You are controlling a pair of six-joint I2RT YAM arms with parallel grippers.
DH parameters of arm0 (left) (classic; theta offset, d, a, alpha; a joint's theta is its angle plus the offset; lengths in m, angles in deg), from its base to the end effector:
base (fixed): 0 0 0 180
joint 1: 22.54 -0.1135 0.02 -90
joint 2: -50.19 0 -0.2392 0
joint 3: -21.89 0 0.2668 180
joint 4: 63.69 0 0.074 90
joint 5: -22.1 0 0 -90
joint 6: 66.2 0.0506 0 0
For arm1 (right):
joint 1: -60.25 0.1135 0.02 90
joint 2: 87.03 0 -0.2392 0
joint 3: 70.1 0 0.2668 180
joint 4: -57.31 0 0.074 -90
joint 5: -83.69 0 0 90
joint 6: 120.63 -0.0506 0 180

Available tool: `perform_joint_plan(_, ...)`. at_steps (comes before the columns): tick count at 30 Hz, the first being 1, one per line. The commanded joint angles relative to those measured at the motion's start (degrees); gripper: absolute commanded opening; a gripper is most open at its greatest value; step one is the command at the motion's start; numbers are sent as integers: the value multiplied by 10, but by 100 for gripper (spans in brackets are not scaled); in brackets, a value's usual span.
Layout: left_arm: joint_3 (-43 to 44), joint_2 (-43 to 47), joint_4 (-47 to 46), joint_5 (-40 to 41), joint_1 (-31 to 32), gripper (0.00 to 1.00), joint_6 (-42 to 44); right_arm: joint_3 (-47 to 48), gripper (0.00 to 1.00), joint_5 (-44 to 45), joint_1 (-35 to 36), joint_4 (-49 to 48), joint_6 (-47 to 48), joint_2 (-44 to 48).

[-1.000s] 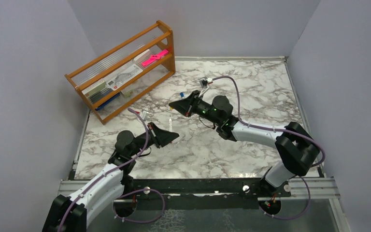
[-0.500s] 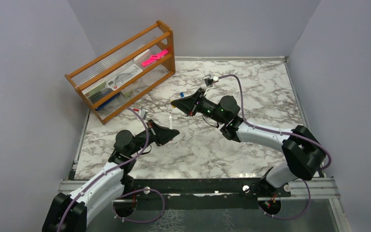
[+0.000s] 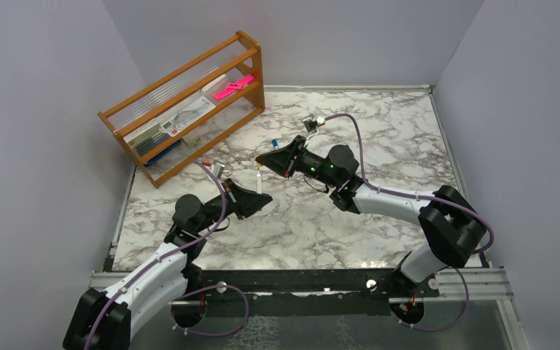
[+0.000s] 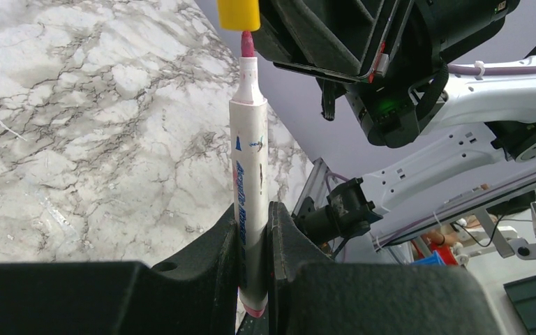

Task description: Insert the pens into the pen caps

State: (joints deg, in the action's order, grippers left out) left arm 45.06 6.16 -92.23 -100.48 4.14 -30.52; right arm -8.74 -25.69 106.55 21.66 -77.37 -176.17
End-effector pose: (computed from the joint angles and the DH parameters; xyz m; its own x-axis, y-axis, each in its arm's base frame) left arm 0.1780 -0.1200 0.2003 -0.6250 -0.4520 -0.6365 0.5958 0.2507 -0.7630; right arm 0.2456 0.2813 0.2450 -0.5972 0.3694 -0.7119 -0.6919 0.2117 0.6903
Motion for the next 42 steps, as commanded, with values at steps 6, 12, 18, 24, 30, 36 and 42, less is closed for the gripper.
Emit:
perform_joint_plan(6,13,0,-24,-5,3,0,8,13,1,-28,-1,-28,-15,-19)
perform_joint_plan(12,6,-1,-25,5,3,0,10,15,1,-30,-2,-24,-11,-18)
perform_joint_plan(18,7,-8,-24,13,3,0,12,0,1,-29,-2,-28,-14,-14)
perform_joint_plan(24,4,-15,-24,32,3,0,6,-1,1,-29,-1,-23,-7,-8)
perform_joint_plan(30,5,12,-25,69,3,0,7,-12,1,-33,-1,-24,-10,-9)
perform_joint_plan(36,14,4,-25,77,3,0,10,-22,1,-32,-1,-24,-12,-5)
perform_joint_plan(42,31,-17,-25,74,3,0,30,-15,1,-17,1,17,14,3)
